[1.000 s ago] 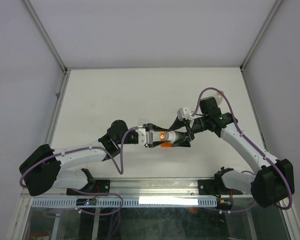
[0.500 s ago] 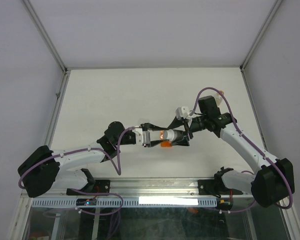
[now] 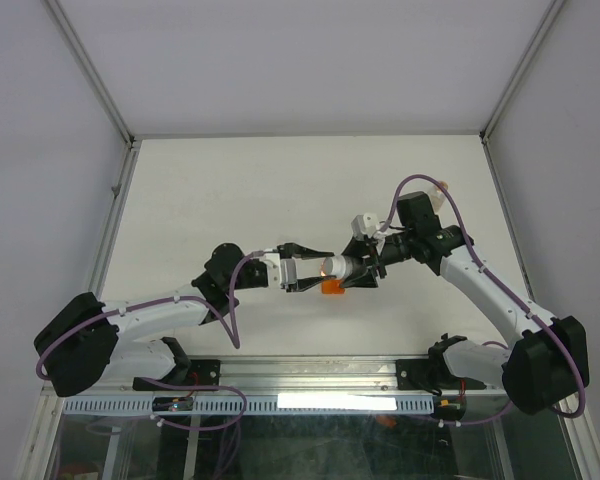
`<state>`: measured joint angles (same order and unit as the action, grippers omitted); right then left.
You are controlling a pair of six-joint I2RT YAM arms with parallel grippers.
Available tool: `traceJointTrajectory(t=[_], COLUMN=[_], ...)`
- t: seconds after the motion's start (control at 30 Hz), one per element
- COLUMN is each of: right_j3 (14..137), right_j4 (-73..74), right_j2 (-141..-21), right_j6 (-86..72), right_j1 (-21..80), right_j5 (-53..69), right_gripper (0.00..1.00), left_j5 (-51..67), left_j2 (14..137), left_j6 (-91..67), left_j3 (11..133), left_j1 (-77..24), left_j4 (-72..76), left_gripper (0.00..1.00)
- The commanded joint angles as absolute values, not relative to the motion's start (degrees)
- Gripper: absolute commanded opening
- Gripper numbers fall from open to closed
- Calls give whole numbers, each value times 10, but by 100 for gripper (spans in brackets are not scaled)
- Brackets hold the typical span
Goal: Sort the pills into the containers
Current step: Unscrew the lid of the pill bottle.
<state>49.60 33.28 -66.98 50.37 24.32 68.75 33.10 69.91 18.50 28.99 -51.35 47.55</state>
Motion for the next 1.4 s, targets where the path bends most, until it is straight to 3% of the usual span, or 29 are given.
traceJointTrajectory(t=[0.0,0.07,0.13,0.2,0.23,0.27,0.53,0.77,1.37], right_j3=[517,522,524,530,533,536,545,553,562], right_j4=[330,338,342,350,359,365,406,432,447], right_j2=[-670,-672,-672,-672,-672,-672,-678,-682,-689], right_j6=[499,503,504,504,507,511,550,572,581], right_j1=[244,244,241,238,237,236,234,234,237], right_j5=[719,719,718,717,717,717,713,711,710], right_gripper=[23,0,0,0,0,0,0,0,0], left_j5=[334,321,306,292,286,284,310,352,366], left_j2=[683,679,665,643,629,614,551,608,655], left_j6=[168,147,127,102,90,78,100,161,142], left_j3=[282,269,252,233,225,218,227,335,386], left_j1=[-515,-514,-513,-510,-509,-507,-503,-502,-503], left_j4=[536,567,598,618,621,619,474,320,274], left_gripper=[9,31,56,87,97,99,98,75,62])
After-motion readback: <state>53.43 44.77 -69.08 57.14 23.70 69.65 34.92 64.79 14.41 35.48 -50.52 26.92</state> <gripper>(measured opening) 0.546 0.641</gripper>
